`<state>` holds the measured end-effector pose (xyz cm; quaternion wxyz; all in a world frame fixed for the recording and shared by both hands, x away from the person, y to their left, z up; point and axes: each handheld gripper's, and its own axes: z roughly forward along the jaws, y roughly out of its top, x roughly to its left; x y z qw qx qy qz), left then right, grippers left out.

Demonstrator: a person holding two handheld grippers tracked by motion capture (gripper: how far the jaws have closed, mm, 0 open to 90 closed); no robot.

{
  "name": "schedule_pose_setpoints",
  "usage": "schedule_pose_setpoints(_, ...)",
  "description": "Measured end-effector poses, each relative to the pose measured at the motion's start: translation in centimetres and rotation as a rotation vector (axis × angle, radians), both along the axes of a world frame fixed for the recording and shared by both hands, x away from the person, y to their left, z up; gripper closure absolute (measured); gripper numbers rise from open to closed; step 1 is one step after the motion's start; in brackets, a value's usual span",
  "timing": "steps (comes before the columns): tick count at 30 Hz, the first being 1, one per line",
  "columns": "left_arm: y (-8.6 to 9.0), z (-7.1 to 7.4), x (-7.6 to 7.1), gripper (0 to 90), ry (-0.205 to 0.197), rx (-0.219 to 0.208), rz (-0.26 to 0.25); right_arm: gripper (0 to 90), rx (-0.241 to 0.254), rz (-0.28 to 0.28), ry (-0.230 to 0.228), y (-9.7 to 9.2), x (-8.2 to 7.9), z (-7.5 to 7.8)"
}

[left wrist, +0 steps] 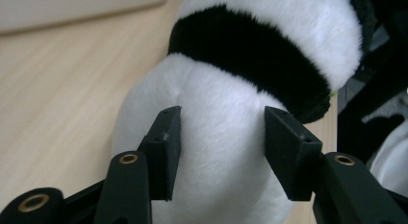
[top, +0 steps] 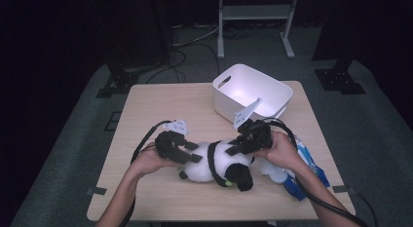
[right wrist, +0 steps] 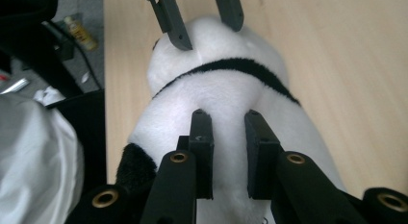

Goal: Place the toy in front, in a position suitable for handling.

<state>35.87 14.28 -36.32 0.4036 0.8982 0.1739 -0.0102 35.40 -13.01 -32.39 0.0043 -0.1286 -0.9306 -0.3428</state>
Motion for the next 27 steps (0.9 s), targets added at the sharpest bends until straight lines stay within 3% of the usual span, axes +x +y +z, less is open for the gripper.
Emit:
schedule_pose_setpoints(2,-0.4,-0.2,0.0,49.4,0.001,-0.002,-0.007,73.5,-0.017,0.023,-0.033,0.0,-0.1,-0.5)
schedule_pose_setpoints(3,-0.7,-0.5,-0.2,46.4,0.002,0.018,-0.009,70.7,-0.043,0.037,-0.038,0.1,-0.3,-1.2)
schedule_pose_setpoints(4,-1.0,-0.9,-0.3,45.3,0.010,0.043,-0.016,64.7,-0.051,0.046,-0.012,0.0,-0.3,-1.8)
schedule_pose_setpoints(7,-1.6,-1.4,-1.2,43.8,0.018,0.030,-0.043,46.6,-0.047,0.069,0.111,-0.7,-0.5,-2.7)
schedule_pose_setpoints(8,-1.7,-1.3,-1.5,43.9,0.016,0.032,-0.054,44.5,-0.039,0.075,0.151,-1.0,-0.4,-2.6)
schedule_pose_setpoints(10,-1.9,-1.0,-1.9,41.7,0.005,0.041,-0.058,42.1,-0.017,0.054,0.185,-1.6,-0.1,-2.1)
schedule_pose_setpoints(12,-1.9,-0.7,-2.0,39.6,0.001,0.041,-0.067,42.2,-0.010,0.037,0.184,-1.7,0.0,-1.8)
schedule_pose_setpoints(14,-1.9,-0.5,-1.9,36.0,-0.001,0.036,-0.061,45.3,-0.053,0.019,0.178,-1.2,0.0,-2.2)
schedule_pose_setpoints(15,-1.9,-0.5,-1.8,34.5,-0.009,0.034,-0.056,48.7,-0.071,0.035,0.173,-0.9,-0.2,-2.4)
schedule_pose_setpoints(17,-1.8,-0.5,-1.7,31.7,-0.021,0.045,-0.039,52.8,-0.113,0.108,0.214,-0.4,-0.6,-2.9)
schedule_pose_setpoints(20,-1.7,-1.1,-1.3,29.2,-0.017,0.054,-0.025,50.9,-0.117,0.137,0.204,-0.5,-1.1,-2.9)
schedule_pose_setpoints(23,-1.5,-1.7,-1.4,29.4,-0.006,0.039,-0.019,50.4,-0.069,0.110,0.215,-1.3,-0.4,-2.4)
schedule_pose_setpoints(27,-1.2,-2.1,-2.1,30.0,-0.022,0.019,-0.020,45.5,-0.069,0.023,0.159,-1.9,1.0,-1.7)
